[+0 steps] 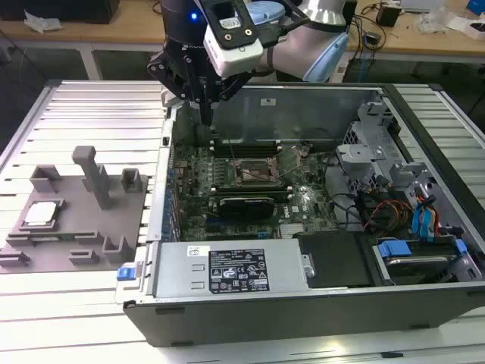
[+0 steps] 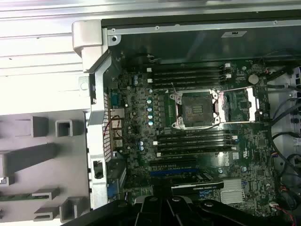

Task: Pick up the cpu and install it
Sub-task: 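Reach for the cpu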

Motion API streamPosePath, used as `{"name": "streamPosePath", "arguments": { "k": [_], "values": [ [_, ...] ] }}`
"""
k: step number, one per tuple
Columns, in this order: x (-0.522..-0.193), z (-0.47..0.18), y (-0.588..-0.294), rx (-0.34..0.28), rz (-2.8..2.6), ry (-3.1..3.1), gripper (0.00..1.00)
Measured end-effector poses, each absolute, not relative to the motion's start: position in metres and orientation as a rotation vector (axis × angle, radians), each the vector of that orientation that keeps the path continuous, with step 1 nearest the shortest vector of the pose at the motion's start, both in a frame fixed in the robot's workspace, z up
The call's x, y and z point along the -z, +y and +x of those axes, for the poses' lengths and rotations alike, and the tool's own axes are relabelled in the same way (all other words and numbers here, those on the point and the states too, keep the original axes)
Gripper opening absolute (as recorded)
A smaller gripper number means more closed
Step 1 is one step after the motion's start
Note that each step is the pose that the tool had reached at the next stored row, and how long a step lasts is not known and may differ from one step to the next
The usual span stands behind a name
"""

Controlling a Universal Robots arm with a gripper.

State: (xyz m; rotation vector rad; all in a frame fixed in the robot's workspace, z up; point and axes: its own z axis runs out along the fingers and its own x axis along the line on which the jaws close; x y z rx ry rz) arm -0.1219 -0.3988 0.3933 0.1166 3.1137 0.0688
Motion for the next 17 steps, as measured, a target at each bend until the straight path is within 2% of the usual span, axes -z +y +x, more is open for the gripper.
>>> {"name": "streamPosePath", "arguments": {
  "k": [17],
  "values": [
    [-0.393, -0.133, -0.399, -0.069, 0.116, 3.113, 0.11]
  ]
}}
